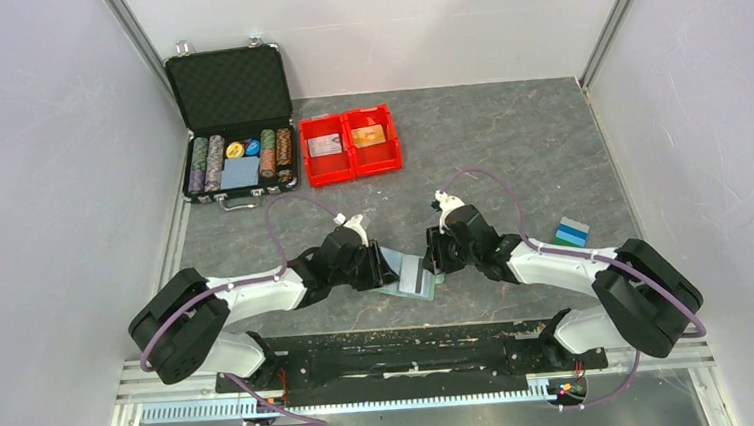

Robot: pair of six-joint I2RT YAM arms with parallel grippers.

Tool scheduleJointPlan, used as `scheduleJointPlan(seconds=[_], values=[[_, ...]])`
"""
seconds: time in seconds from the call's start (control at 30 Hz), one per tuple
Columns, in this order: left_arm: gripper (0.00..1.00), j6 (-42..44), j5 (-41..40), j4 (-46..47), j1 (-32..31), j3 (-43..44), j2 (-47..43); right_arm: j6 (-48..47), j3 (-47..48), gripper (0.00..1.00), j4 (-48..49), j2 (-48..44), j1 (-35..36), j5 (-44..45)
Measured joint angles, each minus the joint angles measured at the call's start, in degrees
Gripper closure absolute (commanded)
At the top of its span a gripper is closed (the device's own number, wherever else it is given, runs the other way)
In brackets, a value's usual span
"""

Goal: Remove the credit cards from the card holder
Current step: Remove the credit card from the card holder.

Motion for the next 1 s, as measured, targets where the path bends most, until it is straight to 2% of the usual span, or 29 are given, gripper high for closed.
scheduleJointPlan(seconds=[0.33, 0.73, 1.0], values=[[0.59, 0.0, 1.2, 2.1, 0.0, -3.8, -0.1, 0.3, -2.6, 0.63, 4.7, 1.6, -0.4, -1.5], [0.58, -0.9, 3.9, 7.3, 0.1, -3.8, 3.1, -2.1, -2.5, 0.75, 9.9, 4.7, -0.6, -3.1], [0.56, -1.4, 4.2, 7.5, 0.1, -3.8, 2.6, -2.0, -2.3, 0.65, 8.7, 3.9, -0.6, -4.4]])
